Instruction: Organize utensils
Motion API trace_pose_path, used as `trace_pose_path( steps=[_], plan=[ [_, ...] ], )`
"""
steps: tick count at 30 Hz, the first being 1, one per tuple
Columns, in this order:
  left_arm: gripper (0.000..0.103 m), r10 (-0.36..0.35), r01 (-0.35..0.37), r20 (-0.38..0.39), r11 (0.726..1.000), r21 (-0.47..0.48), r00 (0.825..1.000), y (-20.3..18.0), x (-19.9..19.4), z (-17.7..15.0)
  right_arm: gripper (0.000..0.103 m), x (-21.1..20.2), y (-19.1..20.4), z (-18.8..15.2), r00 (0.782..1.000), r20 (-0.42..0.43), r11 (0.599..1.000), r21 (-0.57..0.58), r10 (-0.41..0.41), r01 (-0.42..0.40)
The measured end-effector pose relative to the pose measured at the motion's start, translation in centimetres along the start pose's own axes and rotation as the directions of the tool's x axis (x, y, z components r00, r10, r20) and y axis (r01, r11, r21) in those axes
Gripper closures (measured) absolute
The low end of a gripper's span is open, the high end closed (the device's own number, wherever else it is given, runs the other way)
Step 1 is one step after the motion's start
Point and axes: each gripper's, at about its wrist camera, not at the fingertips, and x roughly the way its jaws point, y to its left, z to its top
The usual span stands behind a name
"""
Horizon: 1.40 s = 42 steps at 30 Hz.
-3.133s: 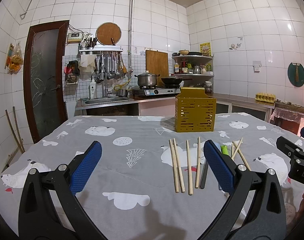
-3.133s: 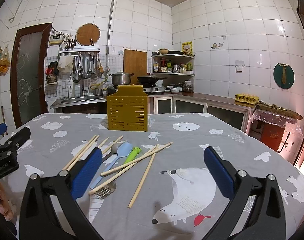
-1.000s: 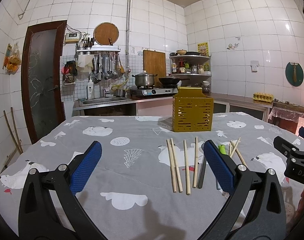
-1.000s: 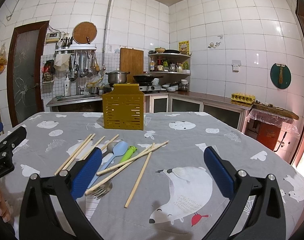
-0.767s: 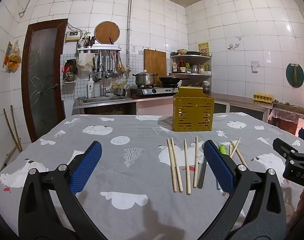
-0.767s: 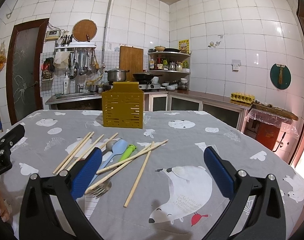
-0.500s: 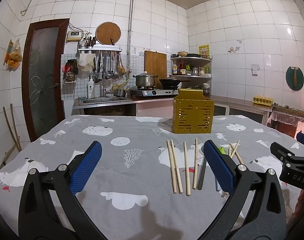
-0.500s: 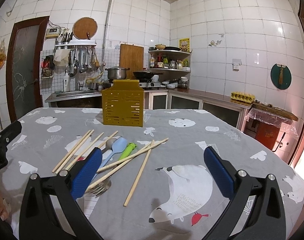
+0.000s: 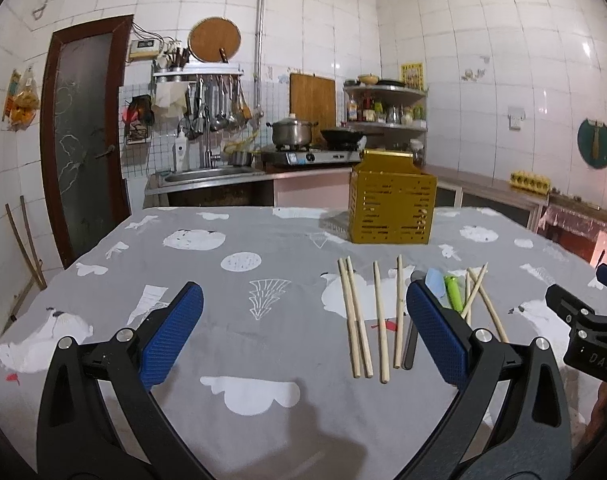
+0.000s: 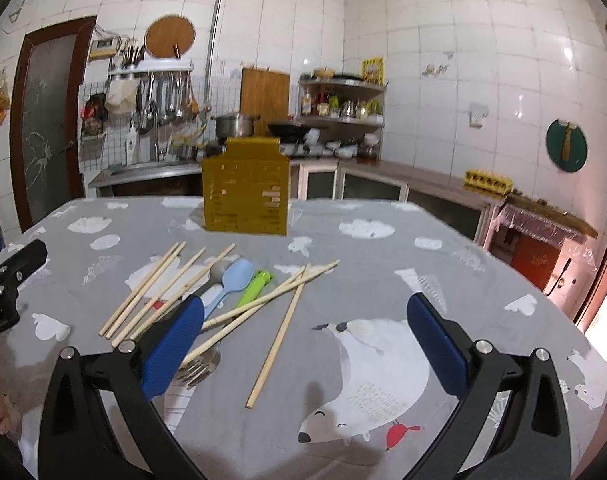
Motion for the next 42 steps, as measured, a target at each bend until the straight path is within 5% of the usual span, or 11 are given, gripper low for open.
trace_pose_path(
  steps=[14, 26, 36, 42],
  plan=[
    [0.005, -0.053, 0.060, -0.134, 0.997, 0.053, 0.990, -0.5, 9.2, 5.2, 0.004, 9.2, -1.6, 4.4, 0.980, -0.185, 0.997, 0.002, -0.079, 0.081],
    [0.005, -0.032, 0.047, -0.271, 0.998, 0.048, 0.962, -1.1, 18.8, 6.2, 0.006, 18.1, -3.3, 5.1, 0.929, -0.343, 0.986, 0.034, -0.140, 0.161],
    [0.009, -0.031, 0.047, -0.417, 0.999, 0.027, 0.908, -1.0, 24.2, 4.3, 0.032, 21.9, -4.7, 4.3, 0.888, -0.442, 0.976, 0.104, -0.127, 0.192],
    [0.011, -0.030, 0.047, -0.442, 0.999, 0.027, 0.897, -1.3, 25.1, 3.7, 0.053, 23.4, -4.5, 3.6, 0.867, -0.494, 0.975, 0.150, -0.069, 0.163]
  ],
)
